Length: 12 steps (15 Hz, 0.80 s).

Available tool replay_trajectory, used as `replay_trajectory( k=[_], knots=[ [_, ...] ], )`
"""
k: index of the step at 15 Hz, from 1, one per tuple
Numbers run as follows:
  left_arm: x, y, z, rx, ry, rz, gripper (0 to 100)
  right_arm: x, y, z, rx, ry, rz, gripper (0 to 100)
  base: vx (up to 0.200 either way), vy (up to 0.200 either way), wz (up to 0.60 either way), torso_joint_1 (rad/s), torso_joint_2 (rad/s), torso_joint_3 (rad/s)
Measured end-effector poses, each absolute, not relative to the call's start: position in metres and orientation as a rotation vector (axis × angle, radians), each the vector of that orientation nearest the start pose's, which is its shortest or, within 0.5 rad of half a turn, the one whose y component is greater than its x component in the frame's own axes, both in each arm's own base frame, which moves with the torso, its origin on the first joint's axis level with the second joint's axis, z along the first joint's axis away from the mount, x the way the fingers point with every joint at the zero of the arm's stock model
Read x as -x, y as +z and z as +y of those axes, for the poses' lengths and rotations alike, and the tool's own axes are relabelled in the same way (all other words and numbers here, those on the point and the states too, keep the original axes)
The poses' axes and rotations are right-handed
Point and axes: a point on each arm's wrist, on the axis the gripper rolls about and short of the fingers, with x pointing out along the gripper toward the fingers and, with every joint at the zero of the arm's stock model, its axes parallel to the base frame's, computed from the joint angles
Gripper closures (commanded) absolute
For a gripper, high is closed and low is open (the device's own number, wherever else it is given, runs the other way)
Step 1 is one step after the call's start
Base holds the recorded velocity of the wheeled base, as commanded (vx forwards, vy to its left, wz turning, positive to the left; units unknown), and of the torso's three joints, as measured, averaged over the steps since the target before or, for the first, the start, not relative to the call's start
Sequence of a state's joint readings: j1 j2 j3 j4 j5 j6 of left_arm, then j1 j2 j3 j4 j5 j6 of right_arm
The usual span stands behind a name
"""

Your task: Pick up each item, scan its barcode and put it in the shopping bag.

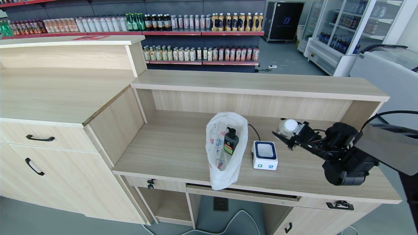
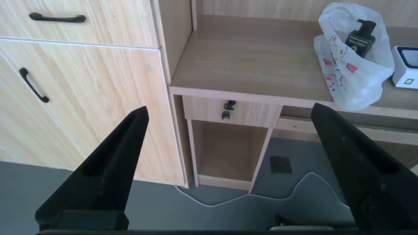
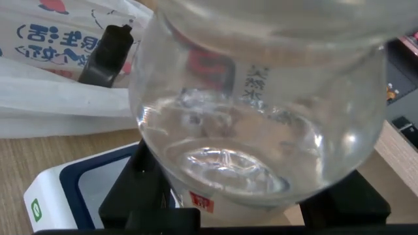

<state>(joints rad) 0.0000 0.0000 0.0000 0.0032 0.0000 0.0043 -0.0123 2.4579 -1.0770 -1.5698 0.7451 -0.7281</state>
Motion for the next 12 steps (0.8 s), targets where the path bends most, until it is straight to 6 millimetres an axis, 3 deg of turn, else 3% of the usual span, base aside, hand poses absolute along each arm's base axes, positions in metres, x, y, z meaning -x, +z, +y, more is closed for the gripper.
replay_trajectory(
  k=[12],
  knots=[
    [0.023,0.075,0.000,-0.004,0.000,0.003,0,-0.451,0.031,0.023,0.768,0.676,-0.468,100,0.000,0.000,0.00,0.000,0.00,0.000]
  ],
)
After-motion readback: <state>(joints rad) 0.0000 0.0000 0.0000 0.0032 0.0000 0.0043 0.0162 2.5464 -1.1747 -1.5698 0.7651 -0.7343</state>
